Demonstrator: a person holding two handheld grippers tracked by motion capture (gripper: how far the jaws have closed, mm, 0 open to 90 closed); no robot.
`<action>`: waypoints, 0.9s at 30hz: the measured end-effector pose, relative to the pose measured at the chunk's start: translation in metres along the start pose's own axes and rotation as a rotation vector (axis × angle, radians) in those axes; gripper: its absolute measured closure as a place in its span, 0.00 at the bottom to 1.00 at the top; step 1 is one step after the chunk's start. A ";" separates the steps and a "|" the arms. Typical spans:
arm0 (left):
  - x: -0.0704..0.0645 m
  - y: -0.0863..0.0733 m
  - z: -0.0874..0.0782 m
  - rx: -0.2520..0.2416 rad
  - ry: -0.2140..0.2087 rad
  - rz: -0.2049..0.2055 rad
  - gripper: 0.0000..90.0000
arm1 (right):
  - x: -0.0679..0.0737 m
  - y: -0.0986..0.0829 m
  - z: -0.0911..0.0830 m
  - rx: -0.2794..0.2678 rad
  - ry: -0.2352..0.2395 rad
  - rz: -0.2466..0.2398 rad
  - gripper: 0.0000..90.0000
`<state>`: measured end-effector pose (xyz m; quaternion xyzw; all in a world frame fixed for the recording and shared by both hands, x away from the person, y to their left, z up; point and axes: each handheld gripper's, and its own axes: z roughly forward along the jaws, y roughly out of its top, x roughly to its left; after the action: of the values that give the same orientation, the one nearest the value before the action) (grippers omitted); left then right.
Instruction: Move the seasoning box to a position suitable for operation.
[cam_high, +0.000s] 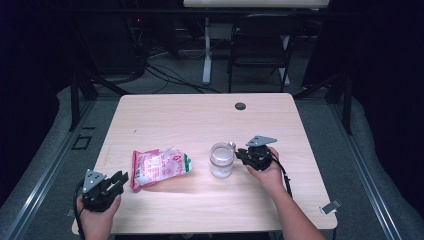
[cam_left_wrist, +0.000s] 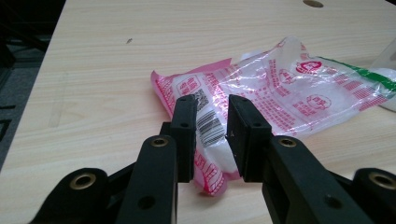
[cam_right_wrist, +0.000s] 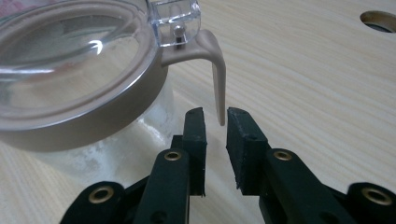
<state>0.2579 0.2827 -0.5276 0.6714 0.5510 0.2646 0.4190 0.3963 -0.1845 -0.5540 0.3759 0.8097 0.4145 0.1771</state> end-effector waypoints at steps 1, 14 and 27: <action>0.000 0.000 0.000 0.000 0.000 0.000 0.81 | 0.000 0.000 0.000 0.000 0.000 0.000 0.86; 0.014 -0.014 -0.020 -0.003 0.055 -0.047 0.81 | -0.001 0.010 0.023 0.021 0.003 -0.003 0.89; 0.002 -0.007 -0.012 -0.009 0.006 -0.009 0.81 | 0.004 0.008 0.014 0.055 -0.033 0.021 0.95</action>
<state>0.2451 0.2880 -0.5278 0.6663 0.5541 0.2671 0.4216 0.4062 -0.1710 -0.5561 0.3956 0.8138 0.3878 0.1756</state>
